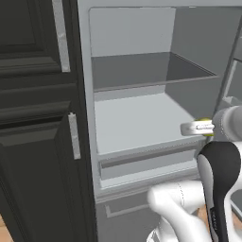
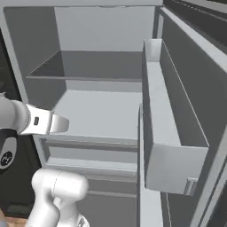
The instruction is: Retrieve a lemon from the fridge and place it on the cutting board with the fish.
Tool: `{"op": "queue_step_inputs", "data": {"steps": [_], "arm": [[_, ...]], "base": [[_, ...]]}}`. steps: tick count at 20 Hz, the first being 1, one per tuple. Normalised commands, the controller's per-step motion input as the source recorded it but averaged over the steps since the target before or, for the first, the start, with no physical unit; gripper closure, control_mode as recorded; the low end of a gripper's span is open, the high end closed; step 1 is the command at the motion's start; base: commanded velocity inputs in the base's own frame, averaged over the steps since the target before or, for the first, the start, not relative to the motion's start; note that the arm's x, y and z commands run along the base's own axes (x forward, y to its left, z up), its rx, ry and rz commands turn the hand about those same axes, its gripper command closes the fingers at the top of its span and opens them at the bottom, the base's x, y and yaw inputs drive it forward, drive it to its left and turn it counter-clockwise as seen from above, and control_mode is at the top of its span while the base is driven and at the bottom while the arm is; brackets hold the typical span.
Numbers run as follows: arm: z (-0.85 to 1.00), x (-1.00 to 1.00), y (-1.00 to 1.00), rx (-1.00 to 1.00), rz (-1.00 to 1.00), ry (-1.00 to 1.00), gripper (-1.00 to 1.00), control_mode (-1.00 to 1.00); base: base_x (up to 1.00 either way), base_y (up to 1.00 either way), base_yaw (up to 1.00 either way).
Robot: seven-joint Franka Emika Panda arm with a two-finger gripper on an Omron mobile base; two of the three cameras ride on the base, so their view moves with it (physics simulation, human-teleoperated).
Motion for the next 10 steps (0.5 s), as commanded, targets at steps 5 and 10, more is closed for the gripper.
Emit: {"op": "queue_step_inputs", "data": {"steps": [5, 10], "arm": [[0.0, 0.0, 0.0, 0.0, 0.0, 0.0, 1.0, 1.0], [0.0, 0.0, 0.0, 0.0, 0.0, 0.0, 1.0, 1.0]], "base": [[-0.69, 0.31, -0.28], [-0.6, 0.34, -0.31]]}}
